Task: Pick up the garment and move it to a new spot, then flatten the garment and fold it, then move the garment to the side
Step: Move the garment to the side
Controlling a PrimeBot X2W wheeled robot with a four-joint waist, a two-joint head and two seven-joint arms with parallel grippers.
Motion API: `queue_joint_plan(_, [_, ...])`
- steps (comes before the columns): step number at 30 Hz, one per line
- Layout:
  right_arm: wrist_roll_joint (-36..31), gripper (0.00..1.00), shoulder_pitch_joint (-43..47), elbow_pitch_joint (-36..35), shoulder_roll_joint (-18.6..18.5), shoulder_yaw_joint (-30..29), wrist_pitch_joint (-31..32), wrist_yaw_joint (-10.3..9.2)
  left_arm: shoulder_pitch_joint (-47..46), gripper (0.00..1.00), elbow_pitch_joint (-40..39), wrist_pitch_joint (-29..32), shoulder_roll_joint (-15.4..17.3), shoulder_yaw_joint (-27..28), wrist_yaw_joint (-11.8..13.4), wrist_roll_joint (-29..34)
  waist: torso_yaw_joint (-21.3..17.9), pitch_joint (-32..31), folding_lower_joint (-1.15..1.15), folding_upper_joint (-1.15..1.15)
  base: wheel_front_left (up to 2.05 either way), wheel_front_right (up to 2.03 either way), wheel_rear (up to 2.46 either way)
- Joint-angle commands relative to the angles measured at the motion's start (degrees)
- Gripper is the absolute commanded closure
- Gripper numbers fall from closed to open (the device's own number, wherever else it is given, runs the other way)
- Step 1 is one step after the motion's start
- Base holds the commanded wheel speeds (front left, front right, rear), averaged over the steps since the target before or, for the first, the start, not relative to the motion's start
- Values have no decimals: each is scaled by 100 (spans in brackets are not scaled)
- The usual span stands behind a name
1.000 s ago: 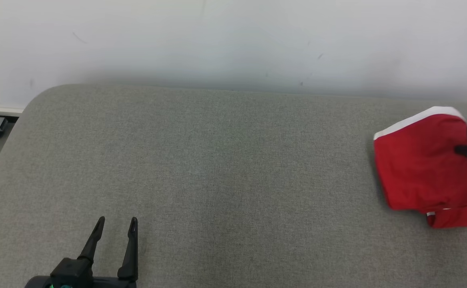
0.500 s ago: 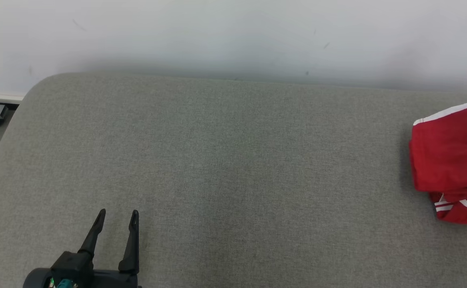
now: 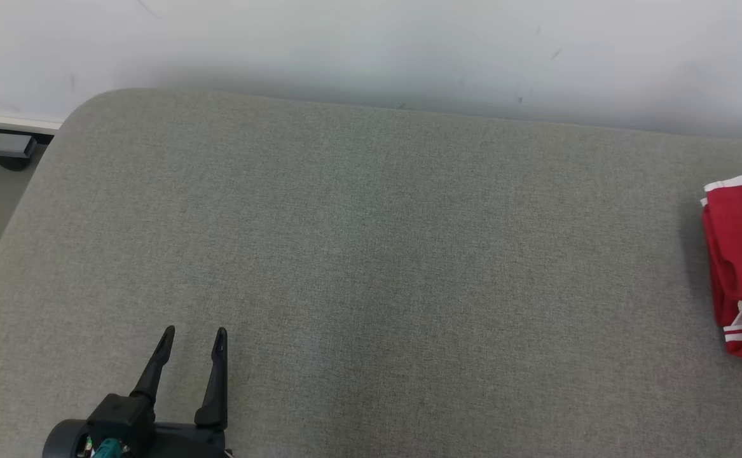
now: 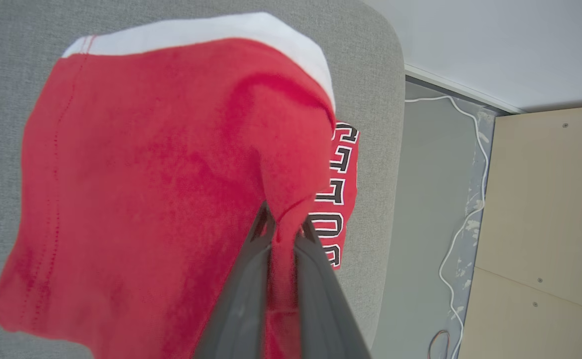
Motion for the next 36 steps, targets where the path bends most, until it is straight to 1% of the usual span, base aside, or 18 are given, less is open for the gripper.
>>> queue_joint_plan(1, [-63,100,-65,43,-79,36,32,-4,-21,0,2,-34,21,38,1,18,5,-6,0,-1,0,0,0])
queue_joint_plan(6, [-224,100,-137,101,-219,145,35,-5,-35,0,7,-34,17,70,-17,33,3,-6,0,-1,0,0,0])
queue_joint_plan(12, [-224,100,-109,121,-272,164,-33,-4,-55,0,-10,-34,12,85,-38,38,-3,23,0,-1,0,0,0])
queue_joint_plan(16, [-172,100,-59,130,-234,159,-77,-4,-75,0,3,-34,13,99,-46,54,-4,44,0,-1,0,0,0])
queue_joint_plan(20, [-278,100,-84,175,-264,218,-113,-4,-90,0,21,-34,-2,98,-41,74,1,45,0,-1,0,0,0])
queue_joint_plan(21, [-307,40,-102,168,-267,239,-150,-4,-87,0,24,-34,-4,101,-39,78,1,38,0,-1,0,0,0])
queue_joint_plan(22, [-327,0,-121,221,-273,248,-99,-5,-79,0,26,-34,-5,107,-36,82,0,30,0,-1,0,0,0])
queue_joint_plan(24, [-342,0,-98,268,-219,294,67,-4,-57,0,33,-34,-6,119,-34,83,-5,4,0,-1,0,0,0])
queue_joint_plan(28, [-305,0,-101,250,-177,311,98,-4,-46,0,52,-34,-3,140,-53,75,-16,-41,0,-1,0,0,0])
queue_joint_plan(31, [-313,0,-125,207,-183,303,-54,-4,-57,0,76,-34,-1,157,-75,65,-23,-89,0,-1,0,0,0])
queue_joint_plan(34, [-144,0,-89,86,-101,156,-436,-4,-37,0,87,-34,9,179,-86,68,-30,-156,0,-1,0,0,0])
queue_joint_plan(36, [-7,0,13,-70,-49,27,-913,-4,-17,0,82,-34,4,181,-87,83,-19,-229,0,-1,0,0,0])
